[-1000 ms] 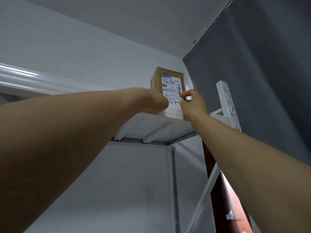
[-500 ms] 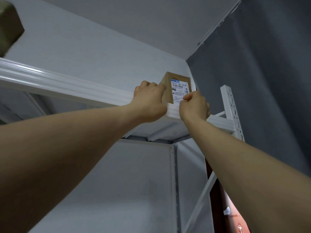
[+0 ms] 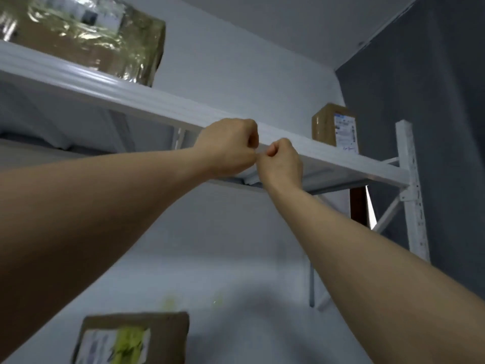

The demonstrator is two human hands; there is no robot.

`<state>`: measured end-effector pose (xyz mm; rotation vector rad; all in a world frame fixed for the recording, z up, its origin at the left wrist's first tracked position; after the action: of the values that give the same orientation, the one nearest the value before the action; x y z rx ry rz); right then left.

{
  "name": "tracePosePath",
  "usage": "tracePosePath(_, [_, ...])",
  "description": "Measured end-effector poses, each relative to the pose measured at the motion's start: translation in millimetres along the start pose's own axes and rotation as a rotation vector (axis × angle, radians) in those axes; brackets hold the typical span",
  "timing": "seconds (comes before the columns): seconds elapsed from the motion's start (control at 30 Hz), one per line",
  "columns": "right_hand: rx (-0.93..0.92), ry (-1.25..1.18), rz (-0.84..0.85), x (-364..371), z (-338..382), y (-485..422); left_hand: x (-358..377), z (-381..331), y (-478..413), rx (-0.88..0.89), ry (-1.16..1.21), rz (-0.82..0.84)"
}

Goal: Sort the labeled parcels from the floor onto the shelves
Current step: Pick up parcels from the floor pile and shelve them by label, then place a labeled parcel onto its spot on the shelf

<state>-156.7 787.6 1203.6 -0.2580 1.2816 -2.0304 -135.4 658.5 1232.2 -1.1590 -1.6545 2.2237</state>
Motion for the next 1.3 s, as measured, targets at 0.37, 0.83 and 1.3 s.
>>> tracePosePath(0.37, [0.207, -0.036, 0.335, 143.7, 10.3, 219.1, 26.6, 110.8, 257.9, -0.211, 0.245, 0.211])
tracePosePath(0.83, [0.232, -0.242, 0.692, 253.7, 14.7, 432.7, 51.4, 139.8, 510.6, -0.593, 0.352, 0.615])
tracePosePath(1.3, [0.541, -0.078, 1.675, 288.0, -98.8, 742.9, 122.2, 114.1, 817.1, -1.259, 0.425, 1.309])
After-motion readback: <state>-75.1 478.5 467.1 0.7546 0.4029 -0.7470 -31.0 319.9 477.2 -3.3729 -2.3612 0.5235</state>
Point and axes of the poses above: each hand's wrist, its own y-axis away from the middle knuckle, its own x-axis out of the palm, z = x × y, the point moved 8 cm from there along -y, towards the middle knuckle, and after that the axes turned 10 degrees about z, right-handed, at the moved point
